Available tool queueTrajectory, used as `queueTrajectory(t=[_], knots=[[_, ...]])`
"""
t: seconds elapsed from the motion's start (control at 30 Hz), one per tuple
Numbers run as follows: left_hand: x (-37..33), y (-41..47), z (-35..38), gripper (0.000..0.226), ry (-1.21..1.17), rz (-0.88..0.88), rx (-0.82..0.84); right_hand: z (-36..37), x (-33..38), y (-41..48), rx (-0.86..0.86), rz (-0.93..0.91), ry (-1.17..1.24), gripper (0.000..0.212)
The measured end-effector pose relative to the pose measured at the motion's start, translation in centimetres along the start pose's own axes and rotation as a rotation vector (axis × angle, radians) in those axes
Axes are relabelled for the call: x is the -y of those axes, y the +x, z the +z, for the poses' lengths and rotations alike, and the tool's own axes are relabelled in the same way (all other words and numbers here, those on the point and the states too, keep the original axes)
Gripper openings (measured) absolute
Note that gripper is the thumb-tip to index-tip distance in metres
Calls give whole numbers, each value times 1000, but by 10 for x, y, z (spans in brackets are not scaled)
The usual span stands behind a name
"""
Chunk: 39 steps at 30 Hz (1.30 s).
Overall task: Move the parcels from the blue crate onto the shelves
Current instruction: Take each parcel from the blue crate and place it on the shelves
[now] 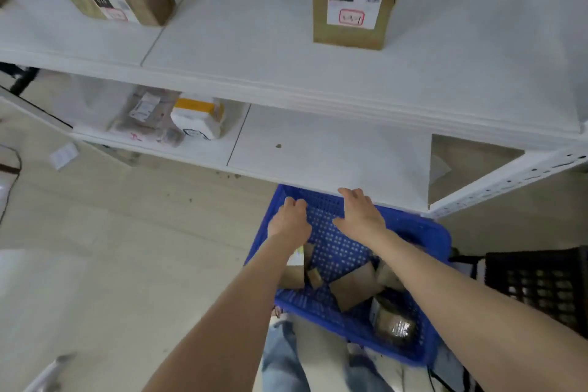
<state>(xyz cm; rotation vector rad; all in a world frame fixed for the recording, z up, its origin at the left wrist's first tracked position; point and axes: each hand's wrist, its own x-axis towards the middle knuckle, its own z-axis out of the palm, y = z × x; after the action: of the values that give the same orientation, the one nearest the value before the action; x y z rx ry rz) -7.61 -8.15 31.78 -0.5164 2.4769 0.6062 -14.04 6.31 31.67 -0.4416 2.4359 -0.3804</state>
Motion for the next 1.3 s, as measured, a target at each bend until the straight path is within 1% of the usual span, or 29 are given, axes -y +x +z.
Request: queueTrajectory(t=[0.1, 0.17, 0.23, 0.4, 0.5, 0.63, 0.7, 0.77, 0.8, 0.87, 0.93, 0.97, 1.03, 1.1, 1.13, 1.17, 1.2, 1.27, 1.3], knots=[[7, 18, 64, 47, -108, -74, 67, 50, -23, 25, 103, 52, 91, 80], [22, 37, 104, 49, -170, -139, 94, 93, -37, 48, 178, 105, 217, 88], [45, 58, 142, 53, -213, -208, 121, 142, -53, 74, 210, 179, 356, 94], [117, 117, 234, 63, -281, -375, 129, 264, -83, 128, 378, 404, 643, 99], [152, 150, 281, 72, -352, -460, 126, 328, -93, 160, 427, 487, 786, 101], [183, 193, 329, 81, -439, -529, 121, 378, -103, 198, 474, 542, 904, 94], [189, 211, 343, 85, -509, -603, 115, 395, -108, 214, 485, 547, 979, 89], [190, 225, 353, 87, -578, -674, 95, 405, -114, 224, 487, 570, 1034, 91], [189, 230, 358, 86, -613, -691, 78, 408, -116, 227, 476, 570, 1068, 88], [185, 236, 362, 79, -648, -686, 43, 410, -119, 233, 445, 548, 1128, 82], [172, 237, 362, 63, -632, -624, 28, 409, -124, 235, 461, 560, 1168, 105], [163, 233, 361, 56, -633, -580, 25, 404, -127, 233, 464, 571, 1177, 106], [144, 223, 353, 50, -683, -509, 4, 384, -133, 223, 478, 601, 1204, 92], [128, 210, 342, 47, -747, -476, -36, 357, -137, 208, 491, 642, 1212, 74], [120, 203, 334, 45, -767, -461, -55, 343, -140, 201, 476, 655, 1209, 71], [112, 196, 326, 41, -780, -439, -67, 329, -139, 193, 458, 669, 1212, 74], [104, 186, 315, 36, -788, -409, -76, 314, -136, 185, 444, 676, 1217, 81], [83, 163, 288, 27, -799, -338, -112, 283, -124, 164, 400, 678, 1243, 102], [72, 150, 274, 27, -792, -304, -137, 268, -118, 153, 383, 682, 1265, 112]])
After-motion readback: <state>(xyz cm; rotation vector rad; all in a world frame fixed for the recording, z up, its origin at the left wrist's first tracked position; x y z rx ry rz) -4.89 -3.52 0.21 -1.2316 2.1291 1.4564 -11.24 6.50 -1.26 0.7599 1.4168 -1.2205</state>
